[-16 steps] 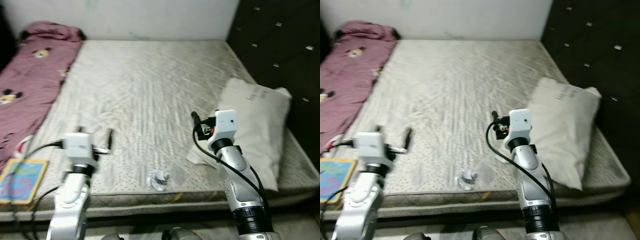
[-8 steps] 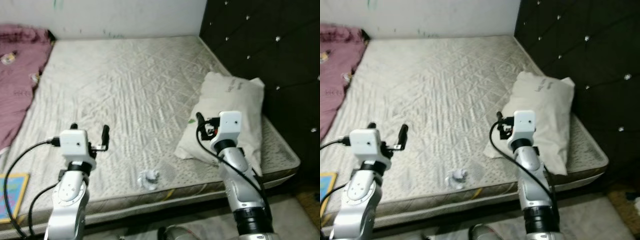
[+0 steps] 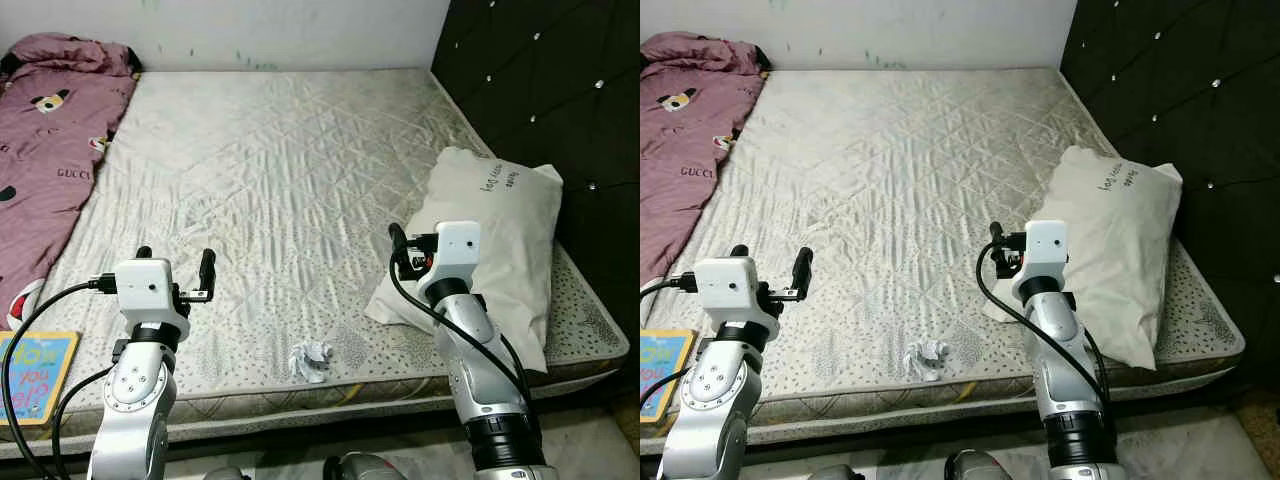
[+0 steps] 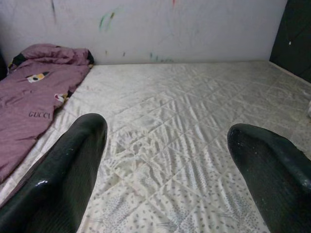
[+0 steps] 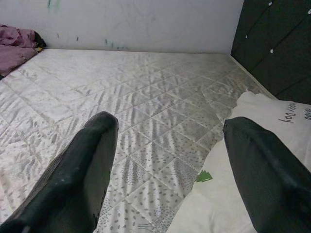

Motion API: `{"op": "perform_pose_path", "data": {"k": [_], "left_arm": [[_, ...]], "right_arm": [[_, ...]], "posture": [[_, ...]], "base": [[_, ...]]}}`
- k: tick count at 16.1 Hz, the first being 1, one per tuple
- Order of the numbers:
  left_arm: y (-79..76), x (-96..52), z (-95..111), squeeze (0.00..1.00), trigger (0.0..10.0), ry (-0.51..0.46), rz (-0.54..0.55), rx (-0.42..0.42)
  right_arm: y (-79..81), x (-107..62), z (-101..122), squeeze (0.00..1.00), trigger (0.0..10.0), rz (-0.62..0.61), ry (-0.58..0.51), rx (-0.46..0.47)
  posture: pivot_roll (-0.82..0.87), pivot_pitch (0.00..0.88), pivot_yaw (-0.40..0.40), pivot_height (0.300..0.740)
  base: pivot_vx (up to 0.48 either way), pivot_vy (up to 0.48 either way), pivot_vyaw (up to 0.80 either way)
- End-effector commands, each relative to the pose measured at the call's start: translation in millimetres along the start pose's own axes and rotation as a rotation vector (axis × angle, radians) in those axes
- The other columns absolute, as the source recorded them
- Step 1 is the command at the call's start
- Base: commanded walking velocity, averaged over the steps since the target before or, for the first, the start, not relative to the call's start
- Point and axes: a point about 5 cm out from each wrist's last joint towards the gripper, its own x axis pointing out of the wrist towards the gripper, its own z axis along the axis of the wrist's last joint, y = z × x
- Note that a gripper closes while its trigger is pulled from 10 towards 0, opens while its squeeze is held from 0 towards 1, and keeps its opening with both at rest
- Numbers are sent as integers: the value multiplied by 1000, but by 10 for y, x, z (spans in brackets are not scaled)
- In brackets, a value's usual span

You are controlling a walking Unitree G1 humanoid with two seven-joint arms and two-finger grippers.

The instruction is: Clean up the room

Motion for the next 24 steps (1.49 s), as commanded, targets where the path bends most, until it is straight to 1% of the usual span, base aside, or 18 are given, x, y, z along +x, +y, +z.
{"op": "perform_pose_path", "data": {"k": [1, 4, 6, 10, 12, 16, 24], "left_arm": [[-5, -1, 15, 0, 10000, 3, -2, -8], [-5, 6, 14, 0, 10000, 7, -2, -14], [-8, 7, 15, 0, 10000, 7, -4, -15], [-9, 13, 5, 0, 10000, 12, -4, -21], [-15, 14, 8, 0, 10000, 12, -4, -24], [-20, 18, 11, 0, 10000, 12, 1, -26], [3, 23, 2, 0, 10000, 13, 24, -41]], "right_arm": [[-14, 8, 48, 0, 10000, -2, -16, 5], [-8, 11, 51, 0, 10000, 3, -16, 4], [-5, 11, 50, 0, 10000, 8, -16, 7], [-5, 13, 48, 0, 10000, 14, -15, 9], [-6, 13, 46, 0, 10000, 17, -12, 8], [5, 19, 45, 0, 10000, 30, -12, 6], [32, 25, 32, 0, 10000, 52, -6, 0]], "posture": [[-75, 72, -20, 740], [-76, 74, -20, 736], [-76, 74, -20, 710], [-77, 76, -22, 675], [-79, 77, -22, 645], [-78, 76, -28, 600], [-74, 68, -36, 600]], "base": [[0, 0, 0], [0, 0, 0], [0, 0, 0], [0, 0, 0], [0, 0, 0], [0, 0, 0], [0, 0, 0]]}}
